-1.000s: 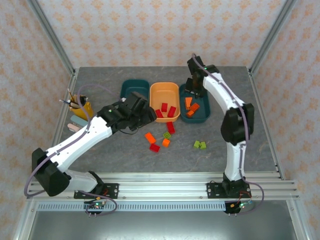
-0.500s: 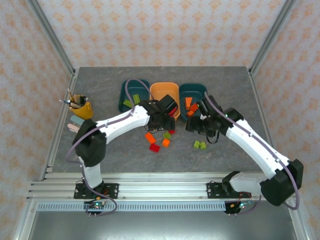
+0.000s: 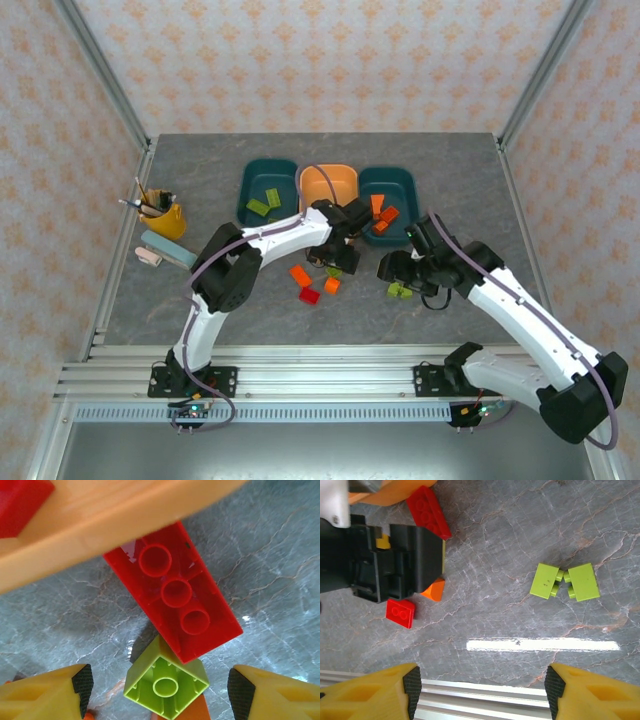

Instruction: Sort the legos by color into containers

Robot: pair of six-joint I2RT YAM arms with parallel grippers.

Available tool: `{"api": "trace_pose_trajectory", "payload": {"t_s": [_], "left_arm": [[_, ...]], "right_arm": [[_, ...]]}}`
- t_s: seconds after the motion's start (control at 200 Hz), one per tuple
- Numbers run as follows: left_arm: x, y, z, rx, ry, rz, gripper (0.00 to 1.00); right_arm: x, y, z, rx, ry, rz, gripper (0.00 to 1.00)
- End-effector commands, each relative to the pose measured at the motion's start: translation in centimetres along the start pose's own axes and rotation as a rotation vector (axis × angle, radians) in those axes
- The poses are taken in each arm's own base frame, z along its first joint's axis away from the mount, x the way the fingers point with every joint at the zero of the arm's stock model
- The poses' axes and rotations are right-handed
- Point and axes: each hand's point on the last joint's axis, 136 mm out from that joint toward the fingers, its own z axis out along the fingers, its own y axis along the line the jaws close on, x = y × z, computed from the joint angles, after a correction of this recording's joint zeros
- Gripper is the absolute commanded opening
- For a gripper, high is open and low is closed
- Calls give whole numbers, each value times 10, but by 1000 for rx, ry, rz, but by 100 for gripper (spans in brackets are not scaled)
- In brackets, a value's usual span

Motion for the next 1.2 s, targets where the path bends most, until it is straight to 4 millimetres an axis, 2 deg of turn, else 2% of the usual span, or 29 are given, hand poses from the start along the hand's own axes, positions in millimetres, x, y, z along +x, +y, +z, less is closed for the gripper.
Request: {"api": "trace_pose_trajectory", "payload": {"t_s": [0.0, 0.385, 0.651, 0.801, 0.986, 1.086, 1.096, 1.121, 1.191], "left_arm": [[7, -5, 0, 26, 33, 48, 73], [19, 3, 24, -11, 77, 54, 62], [15, 5, 22, -37, 42, 61, 44], [10, 9, 4, -55, -5, 49, 39], [13, 23, -41, -67, -72, 13, 38], [11, 37, -65, -71, -107, -27, 37], [10, 38, -74, -62, -126, -36, 37], [9, 43, -83, -53, -141, -54, 37], [2, 61, -100, -37, -169, -120, 37]], "right_arm": [[4, -2, -4, -19, -12, 30, 68], [2, -2, -2, -22, -22, 49, 68], [0, 1, -1, -28, -22, 44, 68], [-1, 3, -2, -34, -25, 32, 67], [-6, 9, -9, -50, -46, 2, 67], [-11, 17, -12, -68, -56, -26, 67], [-12, 18, -12, -70, -55, -29, 67], [-13, 21, -12, -78, -56, -37, 67], [-17, 33, -11, -111, -54, -61, 67]]}}
